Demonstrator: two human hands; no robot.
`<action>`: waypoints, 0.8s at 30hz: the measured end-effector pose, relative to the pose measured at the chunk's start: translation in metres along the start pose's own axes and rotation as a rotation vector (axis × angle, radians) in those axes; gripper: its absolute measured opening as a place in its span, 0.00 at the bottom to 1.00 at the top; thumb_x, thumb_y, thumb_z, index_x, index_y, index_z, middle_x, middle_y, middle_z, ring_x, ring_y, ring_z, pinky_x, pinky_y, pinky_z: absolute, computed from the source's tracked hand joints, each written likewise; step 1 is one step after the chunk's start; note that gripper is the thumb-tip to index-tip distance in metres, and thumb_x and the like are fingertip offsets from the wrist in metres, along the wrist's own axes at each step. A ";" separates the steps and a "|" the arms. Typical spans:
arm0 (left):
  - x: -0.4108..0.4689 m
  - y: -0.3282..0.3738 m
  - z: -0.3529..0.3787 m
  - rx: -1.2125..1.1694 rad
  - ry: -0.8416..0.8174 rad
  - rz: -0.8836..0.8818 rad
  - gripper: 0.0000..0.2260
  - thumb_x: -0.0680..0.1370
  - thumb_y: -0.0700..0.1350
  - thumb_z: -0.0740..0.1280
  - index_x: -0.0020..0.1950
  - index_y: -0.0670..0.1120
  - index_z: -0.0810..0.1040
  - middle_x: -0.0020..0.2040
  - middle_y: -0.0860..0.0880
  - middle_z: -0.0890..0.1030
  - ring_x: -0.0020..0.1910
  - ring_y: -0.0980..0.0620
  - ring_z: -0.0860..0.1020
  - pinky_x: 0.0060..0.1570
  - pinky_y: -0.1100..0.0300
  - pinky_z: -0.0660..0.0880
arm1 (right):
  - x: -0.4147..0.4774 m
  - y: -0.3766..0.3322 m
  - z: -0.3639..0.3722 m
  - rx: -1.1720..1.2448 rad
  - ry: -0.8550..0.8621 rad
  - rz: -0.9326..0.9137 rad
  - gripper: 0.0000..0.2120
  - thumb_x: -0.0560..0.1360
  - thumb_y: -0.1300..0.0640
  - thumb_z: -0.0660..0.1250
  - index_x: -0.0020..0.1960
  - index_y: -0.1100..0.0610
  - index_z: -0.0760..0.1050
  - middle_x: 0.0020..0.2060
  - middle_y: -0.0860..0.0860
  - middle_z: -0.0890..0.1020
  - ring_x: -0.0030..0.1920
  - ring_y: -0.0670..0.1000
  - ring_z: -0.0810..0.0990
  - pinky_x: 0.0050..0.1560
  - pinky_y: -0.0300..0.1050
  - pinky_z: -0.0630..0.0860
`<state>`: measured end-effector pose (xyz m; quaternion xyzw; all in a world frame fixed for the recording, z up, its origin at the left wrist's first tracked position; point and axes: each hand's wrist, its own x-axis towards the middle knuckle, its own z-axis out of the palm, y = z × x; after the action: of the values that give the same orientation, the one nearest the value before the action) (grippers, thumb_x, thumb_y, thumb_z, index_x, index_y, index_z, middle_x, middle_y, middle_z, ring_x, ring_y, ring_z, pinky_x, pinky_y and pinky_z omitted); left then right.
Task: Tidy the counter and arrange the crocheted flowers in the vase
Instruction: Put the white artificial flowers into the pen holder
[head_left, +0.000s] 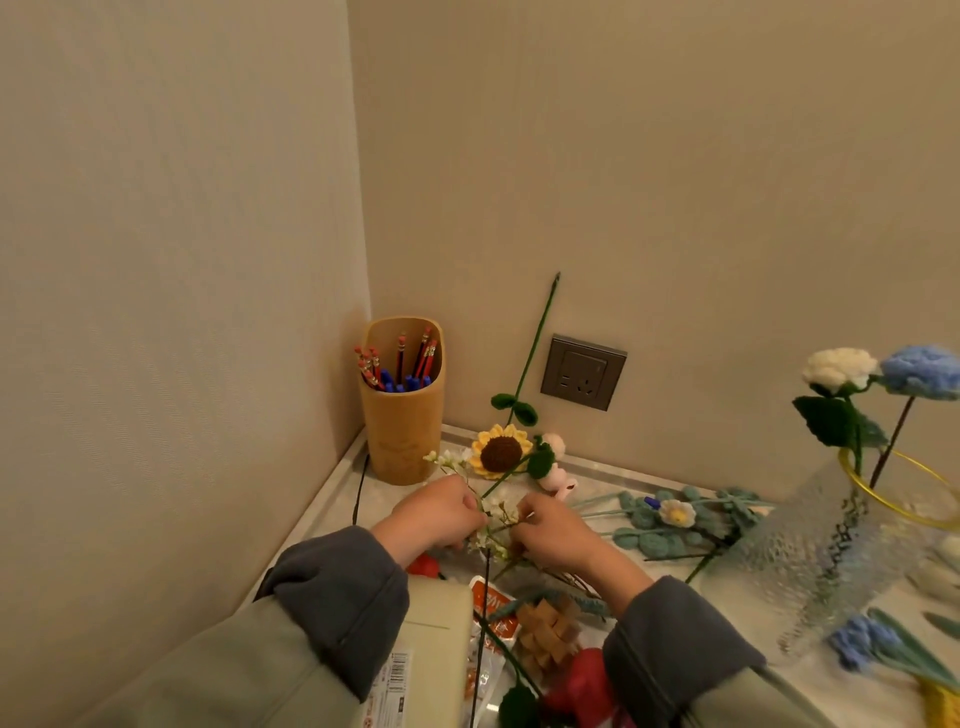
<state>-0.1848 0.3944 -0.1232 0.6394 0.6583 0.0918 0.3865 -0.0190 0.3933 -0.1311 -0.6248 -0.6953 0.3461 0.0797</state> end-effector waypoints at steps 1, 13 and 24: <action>0.000 -0.001 0.000 -0.028 -0.007 -0.005 0.09 0.77 0.49 0.65 0.39 0.48 0.79 0.39 0.46 0.84 0.39 0.49 0.83 0.40 0.54 0.79 | -0.001 -0.002 -0.001 0.029 -0.026 -0.021 0.02 0.75 0.61 0.63 0.45 0.56 0.72 0.40 0.51 0.77 0.40 0.48 0.76 0.39 0.40 0.73; -0.032 0.033 -0.039 -0.757 0.471 0.379 0.16 0.71 0.56 0.71 0.36 0.49 0.68 0.37 0.45 0.82 0.37 0.51 0.84 0.37 0.53 0.79 | -0.018 -0.055 -0.047 0.606 0.394 -0.192 0.07 0.80 0.62 0.59 0.53 0.61 0.75 0.46 0.58 0.79 0.45 0.52 0.77 0.47 0.47 0.74; -0.053 0.062 -0.107 -0.589 0.612 0.472 0.07 0.75 0.52 0.70 0.51 0.53 0.80 0.43 0.54 0.83 0.42 0.58 0.81 0.39 0.65 0.78 | -0.015 -0.143 -0.078 0.770 0.412 -0.364 0.07 0.81 0.59 0.59 0.52 0.56 0.76 0.45 0.52 0.81 0.43 0.48 0.79 0.42 0.41 0.75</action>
<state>-0.2100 0.3967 0.0090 0.5783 0.5250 0.5432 0.3080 -0.0903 0.4123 0.0148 -0.4736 -0.5841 0.4281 0.5013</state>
